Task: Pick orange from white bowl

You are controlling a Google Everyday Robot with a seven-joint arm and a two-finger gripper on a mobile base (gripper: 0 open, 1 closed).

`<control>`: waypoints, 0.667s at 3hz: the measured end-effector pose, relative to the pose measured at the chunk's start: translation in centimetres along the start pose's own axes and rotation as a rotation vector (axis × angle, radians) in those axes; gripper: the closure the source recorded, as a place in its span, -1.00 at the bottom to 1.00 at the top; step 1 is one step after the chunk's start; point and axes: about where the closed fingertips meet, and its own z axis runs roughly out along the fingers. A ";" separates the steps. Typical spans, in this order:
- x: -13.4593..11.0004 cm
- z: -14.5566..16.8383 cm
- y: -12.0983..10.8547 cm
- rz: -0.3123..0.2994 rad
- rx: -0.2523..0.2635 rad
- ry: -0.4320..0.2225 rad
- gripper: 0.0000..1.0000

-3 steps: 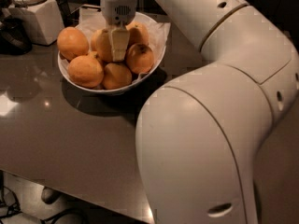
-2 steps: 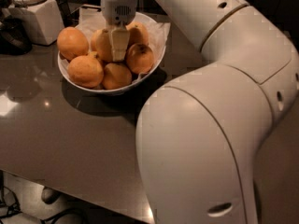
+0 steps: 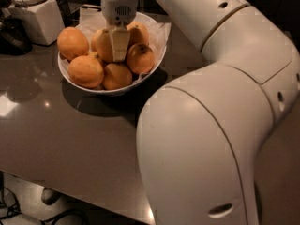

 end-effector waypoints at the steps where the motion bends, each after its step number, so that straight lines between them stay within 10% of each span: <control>1: 0.0 0.0 0.0 0.000 0.000 0.000 1.00; 2: 0.1 0.4 0.0 0.000 0.000 0.000 1.00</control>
Offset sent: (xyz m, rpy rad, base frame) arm -0.0507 0.0165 0.0610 0.1536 -0.0953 0.1815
